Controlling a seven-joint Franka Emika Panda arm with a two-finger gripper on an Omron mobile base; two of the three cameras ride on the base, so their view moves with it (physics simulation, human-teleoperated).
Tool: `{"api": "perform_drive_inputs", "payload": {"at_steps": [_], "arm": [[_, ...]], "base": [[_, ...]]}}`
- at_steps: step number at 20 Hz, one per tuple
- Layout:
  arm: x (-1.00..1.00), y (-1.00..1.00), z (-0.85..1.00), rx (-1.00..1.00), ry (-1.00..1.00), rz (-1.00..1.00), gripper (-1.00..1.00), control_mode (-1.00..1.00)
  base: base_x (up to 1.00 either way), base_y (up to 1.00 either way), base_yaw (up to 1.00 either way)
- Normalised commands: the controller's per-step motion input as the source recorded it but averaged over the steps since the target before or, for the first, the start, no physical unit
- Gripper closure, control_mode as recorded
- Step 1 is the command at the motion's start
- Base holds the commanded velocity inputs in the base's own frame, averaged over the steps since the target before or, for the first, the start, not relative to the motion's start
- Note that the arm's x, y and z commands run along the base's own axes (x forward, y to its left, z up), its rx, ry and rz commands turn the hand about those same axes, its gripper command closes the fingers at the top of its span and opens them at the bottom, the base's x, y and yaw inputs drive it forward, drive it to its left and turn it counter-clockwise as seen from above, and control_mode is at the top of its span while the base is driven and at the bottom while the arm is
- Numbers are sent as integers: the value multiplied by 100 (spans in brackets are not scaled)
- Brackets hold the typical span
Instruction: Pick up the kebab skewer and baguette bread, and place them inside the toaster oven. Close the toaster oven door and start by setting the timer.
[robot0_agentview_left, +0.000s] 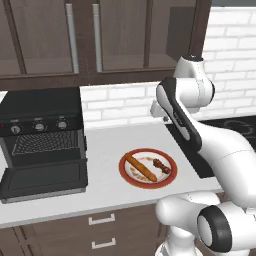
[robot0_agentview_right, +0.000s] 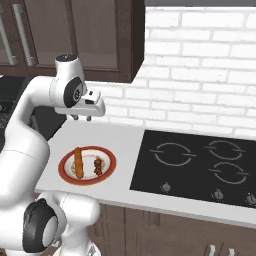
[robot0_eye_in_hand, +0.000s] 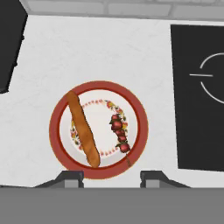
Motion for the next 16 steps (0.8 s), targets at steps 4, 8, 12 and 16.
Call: {"api": "perform_drive_inputs", "payload": {"at_steps": [4, 8, 12, 16], "arm": [[0, 0, 0, 0, 0, 0, -100, 100], [0, 0, 0, 0, 0, 0, -100, 100], [0, 0, 0, 0, 0, 0, -100, 100], [0, 0, 0, 0, 0, 0, -100, 100]], "base": [[0, 0, 0], [-22, 10, 0], [-28, 98, -8], [-2, 76, -9]]}}
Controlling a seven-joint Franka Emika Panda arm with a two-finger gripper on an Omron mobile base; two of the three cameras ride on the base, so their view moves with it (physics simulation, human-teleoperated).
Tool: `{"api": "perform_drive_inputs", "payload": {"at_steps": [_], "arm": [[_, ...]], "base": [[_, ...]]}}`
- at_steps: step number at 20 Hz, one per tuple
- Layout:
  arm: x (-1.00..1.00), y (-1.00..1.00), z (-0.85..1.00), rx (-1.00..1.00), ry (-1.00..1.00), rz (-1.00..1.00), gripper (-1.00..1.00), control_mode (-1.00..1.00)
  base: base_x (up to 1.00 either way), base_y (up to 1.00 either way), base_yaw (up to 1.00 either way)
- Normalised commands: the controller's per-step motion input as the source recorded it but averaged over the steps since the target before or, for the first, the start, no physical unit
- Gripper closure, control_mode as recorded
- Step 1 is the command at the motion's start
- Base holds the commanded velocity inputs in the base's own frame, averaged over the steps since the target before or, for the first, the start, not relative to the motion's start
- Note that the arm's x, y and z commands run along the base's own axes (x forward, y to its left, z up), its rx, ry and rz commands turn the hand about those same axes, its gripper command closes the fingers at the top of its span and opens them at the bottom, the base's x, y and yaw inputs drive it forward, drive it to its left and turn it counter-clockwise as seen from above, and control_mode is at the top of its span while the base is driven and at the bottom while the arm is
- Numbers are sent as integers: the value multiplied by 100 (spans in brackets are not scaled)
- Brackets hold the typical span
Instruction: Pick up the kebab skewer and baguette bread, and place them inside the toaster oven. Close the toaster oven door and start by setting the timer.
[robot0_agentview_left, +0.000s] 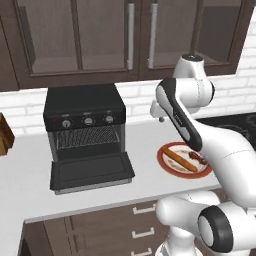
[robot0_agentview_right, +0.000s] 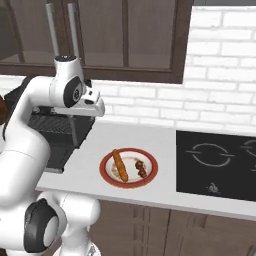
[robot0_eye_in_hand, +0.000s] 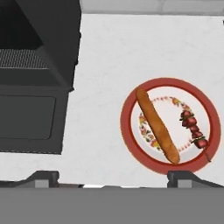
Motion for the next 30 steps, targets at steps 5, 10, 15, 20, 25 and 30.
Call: {"api": "perform_drive_inputs", "payload": {"at_steps": [5, 10, 15, 20, 25, 30], "arm": [[0, 0, 0, 0, 0, 0, -100, 100], [0, 0, 0, 0, 0, 0, -100, 100], [0, 0, 0, 0, 0, 0, -100, 100], [0, 0, 0, 0, 0, 0, -100, 100], [-32, 32, 0, -2, -9, 0, -100, -100], [-62, 100, 0, -5, -28, 0, -100, -100]], "base": [[23, 11, 0], [50, 3, 0], [47, 1, 0], [2, 0, 0], [0, 0, 0], [0, 0, 0]]}}
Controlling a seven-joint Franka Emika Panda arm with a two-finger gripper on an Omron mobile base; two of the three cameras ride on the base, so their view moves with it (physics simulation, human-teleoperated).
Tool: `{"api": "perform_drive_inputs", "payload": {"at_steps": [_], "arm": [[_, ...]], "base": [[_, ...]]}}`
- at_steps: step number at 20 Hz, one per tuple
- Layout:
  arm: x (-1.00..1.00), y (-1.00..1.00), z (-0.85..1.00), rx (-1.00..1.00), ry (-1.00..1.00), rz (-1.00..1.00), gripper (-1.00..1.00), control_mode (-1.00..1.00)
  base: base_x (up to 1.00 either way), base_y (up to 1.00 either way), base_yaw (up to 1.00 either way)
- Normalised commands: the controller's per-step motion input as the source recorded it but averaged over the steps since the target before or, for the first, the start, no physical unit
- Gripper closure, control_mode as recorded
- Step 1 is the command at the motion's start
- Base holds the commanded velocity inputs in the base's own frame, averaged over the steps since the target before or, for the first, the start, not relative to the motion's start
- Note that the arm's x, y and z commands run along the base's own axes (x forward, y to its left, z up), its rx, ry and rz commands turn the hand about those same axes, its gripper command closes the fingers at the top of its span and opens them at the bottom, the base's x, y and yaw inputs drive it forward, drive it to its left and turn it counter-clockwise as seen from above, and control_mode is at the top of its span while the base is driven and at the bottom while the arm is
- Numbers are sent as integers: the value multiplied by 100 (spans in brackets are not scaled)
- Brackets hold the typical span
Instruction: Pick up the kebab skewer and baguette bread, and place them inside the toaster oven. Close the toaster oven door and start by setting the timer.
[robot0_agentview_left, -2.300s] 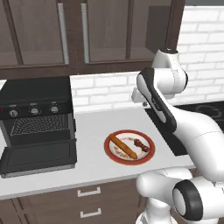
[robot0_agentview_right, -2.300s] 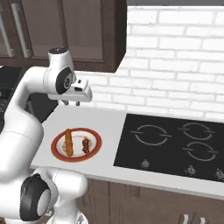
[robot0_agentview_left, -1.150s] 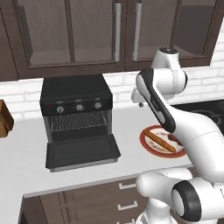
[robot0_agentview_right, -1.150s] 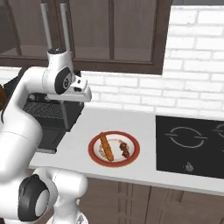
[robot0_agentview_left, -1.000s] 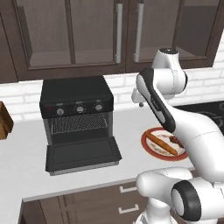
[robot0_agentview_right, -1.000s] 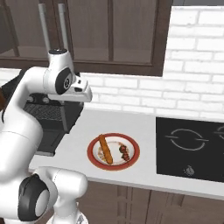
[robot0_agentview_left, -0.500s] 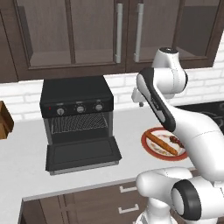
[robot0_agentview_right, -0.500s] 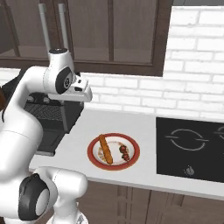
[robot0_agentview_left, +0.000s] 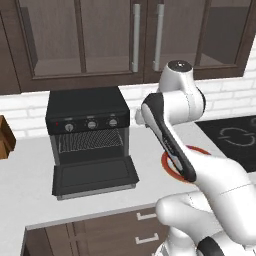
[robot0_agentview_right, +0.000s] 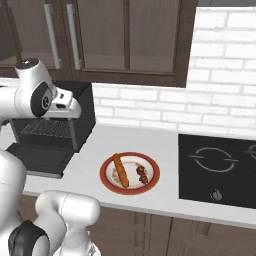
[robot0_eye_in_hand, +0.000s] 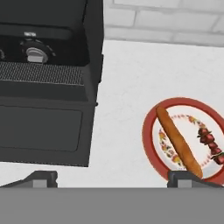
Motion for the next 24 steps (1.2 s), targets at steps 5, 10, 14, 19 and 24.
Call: {"api": "perform_drive_inputs", "payload": {"at_steps": [5, 10, 14, 19, 24], "arm": [[-19, 100, 0, -5, -33, -2, -100, -100], [-1, 100, -5, 0, -36, -2, -100, -100], [-16, 68, -46, 2, -26, 0, -100, -100], [-2, 13, -33, 2, -1, 2, -100, -100], [3, 29, -45, 6, 0, -6, -100, -100]], "base": [[0, 0, 0], [0, 0, 0], [0, 0, 0], [0, 0, 0], [0, 0, 0]]}}
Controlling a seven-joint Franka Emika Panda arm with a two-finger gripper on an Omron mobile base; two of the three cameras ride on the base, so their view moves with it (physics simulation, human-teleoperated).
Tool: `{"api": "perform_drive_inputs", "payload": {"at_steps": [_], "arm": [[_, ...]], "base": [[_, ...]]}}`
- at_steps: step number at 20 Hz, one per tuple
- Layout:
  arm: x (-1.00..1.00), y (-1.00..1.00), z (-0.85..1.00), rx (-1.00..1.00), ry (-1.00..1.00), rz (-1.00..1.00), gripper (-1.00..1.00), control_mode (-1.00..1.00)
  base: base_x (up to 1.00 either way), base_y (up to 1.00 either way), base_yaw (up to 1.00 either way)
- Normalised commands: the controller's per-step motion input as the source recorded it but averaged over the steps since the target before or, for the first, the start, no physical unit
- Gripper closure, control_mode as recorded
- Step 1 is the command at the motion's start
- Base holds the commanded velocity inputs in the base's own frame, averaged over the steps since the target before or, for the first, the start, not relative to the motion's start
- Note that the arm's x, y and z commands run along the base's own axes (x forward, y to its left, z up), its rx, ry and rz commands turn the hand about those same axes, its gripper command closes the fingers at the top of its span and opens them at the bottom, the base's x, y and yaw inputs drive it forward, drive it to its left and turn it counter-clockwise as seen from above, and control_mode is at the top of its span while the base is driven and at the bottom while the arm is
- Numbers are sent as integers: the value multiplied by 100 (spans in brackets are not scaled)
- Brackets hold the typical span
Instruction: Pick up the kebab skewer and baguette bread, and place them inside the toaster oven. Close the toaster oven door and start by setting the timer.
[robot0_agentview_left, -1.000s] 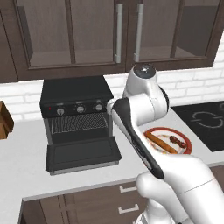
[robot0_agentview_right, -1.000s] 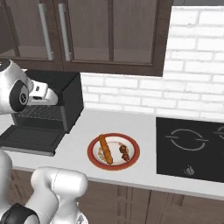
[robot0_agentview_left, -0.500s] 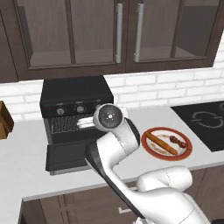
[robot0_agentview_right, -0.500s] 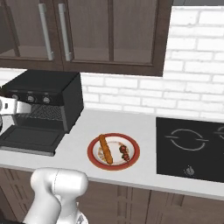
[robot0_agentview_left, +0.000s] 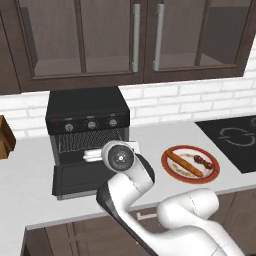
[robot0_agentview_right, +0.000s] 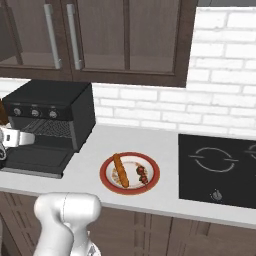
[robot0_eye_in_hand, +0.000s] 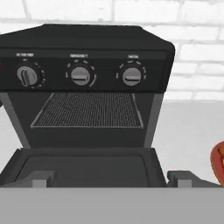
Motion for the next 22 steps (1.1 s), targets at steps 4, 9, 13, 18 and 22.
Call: {"api": "perform_drive_inputs", "payload": {"at_steps": [4, 9, 13, 18, 22], "arm": [[22, 13, -14, 6, 0, -2, -100, -100], [51, 13, -5, 2, 0, 0, -100, -100], [56, 11, -8, 0, 0, -1, -100, -100], [38, 7, -22, 0, 0, -1, -100, -100], [37, 24, -25, 0, 0, 0, -100, -100]], "base": [[0, 0, 0], [0, 0, 0], [0, 0, 0], [0, 0, 0], [0, 0, 0]]}}
